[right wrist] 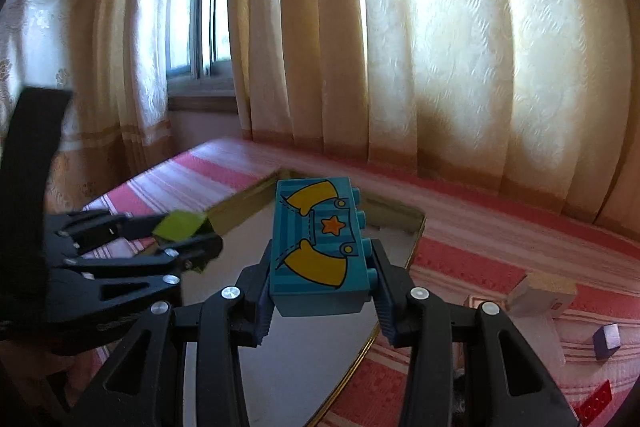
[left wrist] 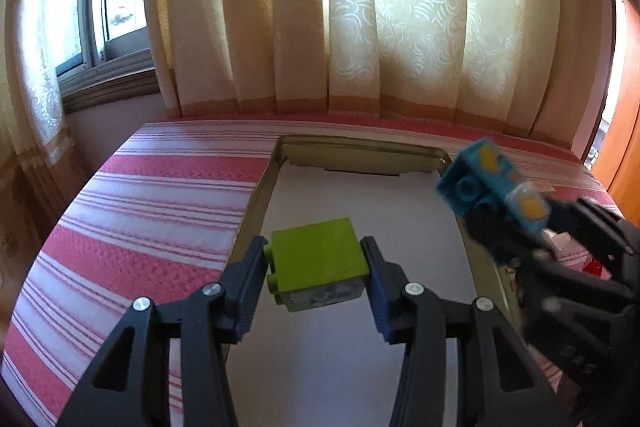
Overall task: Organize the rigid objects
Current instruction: 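Lower both blocks into the tray and open both tools, then grasp the brown wooden stick with the right tool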
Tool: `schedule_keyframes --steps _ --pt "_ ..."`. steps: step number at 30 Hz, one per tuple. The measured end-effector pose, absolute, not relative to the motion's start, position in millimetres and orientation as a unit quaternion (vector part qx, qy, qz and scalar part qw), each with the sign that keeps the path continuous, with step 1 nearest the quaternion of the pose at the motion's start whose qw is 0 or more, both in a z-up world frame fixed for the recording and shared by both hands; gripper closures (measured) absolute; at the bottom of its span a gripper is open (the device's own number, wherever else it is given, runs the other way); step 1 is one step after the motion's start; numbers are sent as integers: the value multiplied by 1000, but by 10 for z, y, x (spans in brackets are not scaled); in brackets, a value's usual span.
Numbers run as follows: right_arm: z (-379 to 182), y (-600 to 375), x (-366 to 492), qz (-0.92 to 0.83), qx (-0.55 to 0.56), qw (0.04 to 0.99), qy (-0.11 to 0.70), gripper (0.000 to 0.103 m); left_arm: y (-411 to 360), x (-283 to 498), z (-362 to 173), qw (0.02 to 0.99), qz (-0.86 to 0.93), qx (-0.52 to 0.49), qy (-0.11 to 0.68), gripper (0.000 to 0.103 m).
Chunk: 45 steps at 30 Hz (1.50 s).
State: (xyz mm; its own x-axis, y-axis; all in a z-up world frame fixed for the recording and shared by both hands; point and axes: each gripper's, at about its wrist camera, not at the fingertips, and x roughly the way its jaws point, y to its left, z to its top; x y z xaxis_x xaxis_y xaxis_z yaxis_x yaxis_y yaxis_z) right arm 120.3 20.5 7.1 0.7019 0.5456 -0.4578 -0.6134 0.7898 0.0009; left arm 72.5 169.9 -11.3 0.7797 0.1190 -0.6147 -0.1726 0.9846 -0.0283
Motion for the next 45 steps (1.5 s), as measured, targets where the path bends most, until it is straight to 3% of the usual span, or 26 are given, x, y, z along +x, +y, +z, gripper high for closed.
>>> schedule_keyframes --steps 8,17,18,20,24,30,33,35,45 --pt "-85 337 1516 313 -84 901 290 58 1716 966 -95 930 90 -13 356 56" --pt "-176 378 1619 306 -94 897 304 58 1685 1044 -172 922 105 7 373 55" --pt "-183 393 1622 309 -97 895 307 57 1668 1029 -165 922 111 13 371 49" --pt "-182 411 1613 304 -104 897 302 40 1655 991 -148 923 128 23 362 37" --pt "-157 352 1546 298 -99 906 285 37 1682 859 -95 931 139 19 338 19" --pt "-55 121 1321 304 -79 912 265 35 1496 458 7 950 124 -4 285 9" --pt "2 -129 1127 310 -69 915 250 28 1310 242 -1 959 102 -17 262 1" --pt "17 -347 997 306 -69 920 235 24 1183 150 -35 963 79 -26 257 1" --pt "-151 -1458 743 284 -100 926 227 24 496 -3 -224 964 9 -29 265 1"
